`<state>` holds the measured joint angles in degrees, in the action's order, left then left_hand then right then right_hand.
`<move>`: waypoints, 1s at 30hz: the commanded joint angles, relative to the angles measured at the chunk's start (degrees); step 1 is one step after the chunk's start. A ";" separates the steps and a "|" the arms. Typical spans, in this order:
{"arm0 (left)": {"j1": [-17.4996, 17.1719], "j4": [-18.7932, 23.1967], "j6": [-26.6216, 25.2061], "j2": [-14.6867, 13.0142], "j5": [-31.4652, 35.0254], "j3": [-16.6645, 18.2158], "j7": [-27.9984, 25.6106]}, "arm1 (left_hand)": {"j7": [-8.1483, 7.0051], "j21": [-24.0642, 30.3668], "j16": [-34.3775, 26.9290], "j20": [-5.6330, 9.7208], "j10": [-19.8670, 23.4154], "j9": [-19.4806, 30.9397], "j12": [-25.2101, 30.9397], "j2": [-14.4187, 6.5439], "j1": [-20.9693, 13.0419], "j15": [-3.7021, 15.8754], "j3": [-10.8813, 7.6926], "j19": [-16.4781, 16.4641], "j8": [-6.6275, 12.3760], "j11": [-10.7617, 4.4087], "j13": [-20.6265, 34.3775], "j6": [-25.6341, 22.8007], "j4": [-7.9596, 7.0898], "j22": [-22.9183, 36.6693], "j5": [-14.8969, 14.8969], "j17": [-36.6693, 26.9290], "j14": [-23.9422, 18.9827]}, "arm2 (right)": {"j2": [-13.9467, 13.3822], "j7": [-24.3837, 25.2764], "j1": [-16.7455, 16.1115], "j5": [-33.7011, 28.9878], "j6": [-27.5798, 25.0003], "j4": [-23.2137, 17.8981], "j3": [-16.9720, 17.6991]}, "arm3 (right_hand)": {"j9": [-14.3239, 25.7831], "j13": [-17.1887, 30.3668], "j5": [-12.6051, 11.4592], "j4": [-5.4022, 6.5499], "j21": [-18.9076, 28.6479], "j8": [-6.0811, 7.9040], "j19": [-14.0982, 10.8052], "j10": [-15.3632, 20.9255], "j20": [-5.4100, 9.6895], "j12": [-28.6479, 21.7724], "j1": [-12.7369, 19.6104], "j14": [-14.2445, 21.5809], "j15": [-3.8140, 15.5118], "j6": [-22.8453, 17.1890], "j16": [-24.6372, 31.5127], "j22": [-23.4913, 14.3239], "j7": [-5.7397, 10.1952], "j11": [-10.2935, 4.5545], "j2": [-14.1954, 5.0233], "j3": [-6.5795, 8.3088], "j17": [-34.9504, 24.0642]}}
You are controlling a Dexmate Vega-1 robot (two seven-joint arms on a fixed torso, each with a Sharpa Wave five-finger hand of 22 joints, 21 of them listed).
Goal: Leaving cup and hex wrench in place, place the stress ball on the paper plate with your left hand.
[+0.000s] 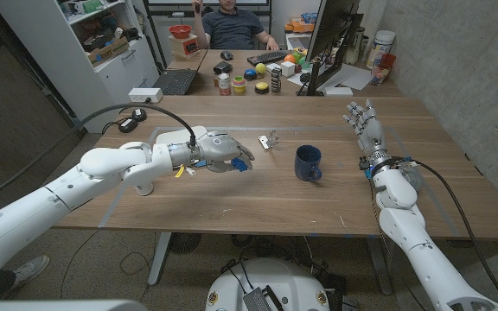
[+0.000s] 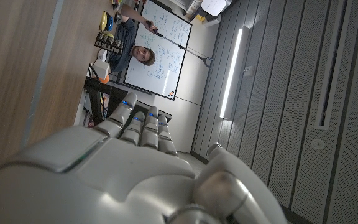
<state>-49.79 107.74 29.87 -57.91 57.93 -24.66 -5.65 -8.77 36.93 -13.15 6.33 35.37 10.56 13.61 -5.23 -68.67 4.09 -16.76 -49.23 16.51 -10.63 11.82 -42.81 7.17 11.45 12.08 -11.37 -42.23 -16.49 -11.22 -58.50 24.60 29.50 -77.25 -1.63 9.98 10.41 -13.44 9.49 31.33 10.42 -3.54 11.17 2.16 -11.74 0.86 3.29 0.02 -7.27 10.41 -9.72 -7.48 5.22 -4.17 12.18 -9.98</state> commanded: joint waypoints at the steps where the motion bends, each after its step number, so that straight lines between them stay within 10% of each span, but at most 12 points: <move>1: -3.98 2.81 -8.56 -1.40 -0.71 2.90 -0.74 | 2.78 0.89 0.22 4.32 1.29 0.09 0.38 -0.20 0.93 9.19 -0.29 -0.97 -0.30 -0.06 0.35 -3.35 -0.68 -0.04 0.21 -0.08 -1.04 | -0.12 -0.40 0.34 0.03 0.16 0.13 -0.30 | 0.21 0.17 -0.46 0.03 -0.05 0.29 -0.45 0.57 2.53 -0.47 0.38 0.39 -0.19 -0.44 0.10 -0.31 0.27 -0.19 -3.80 0.00 -0.10; 30: -8.32 5.54 -28.37 -0.66 -0.18 4.80 -1.61 | 4.21 3.95 0.17 4.60 5.36 0.22 0.47 -0.79 2.62 9.12 -0.14 -3.95 -1.89 -0.23 0.32 -6.09 -1.96 -0.25 0.32 0.05 -5.38 | -0.33 0.27 -0.26 -0.19 0.16 -0.72 -0.63 | 0.21 0.16 -0.49 0.00 -0.69 0.35 -0.74 0.72 2.43 -0.47 0.41 0.56 -0.23 -0.75 0.10 -0.32 0.20 -0.15 -3.75 -0.06 -0.08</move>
<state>-57.18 112.65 7.74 -59.03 57.46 -20.10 -6.85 -8.89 40.27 -12.59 7.23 39.45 10.50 13.62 -5.15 -65.90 5.25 -15.90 -52.25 15.00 -10.45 11.84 -43.95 6.28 11.19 11.97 -11.14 -46.33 -16.83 -11.04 -58.64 24.32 29.49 -78.07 -2.16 9.98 10.41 -13.43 9.49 30.71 10.42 -3.74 11.37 1.95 -11.74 0.86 3.28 0.01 -7.38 10.41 -9.72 -7.37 5.02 -4.17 12.19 -9.85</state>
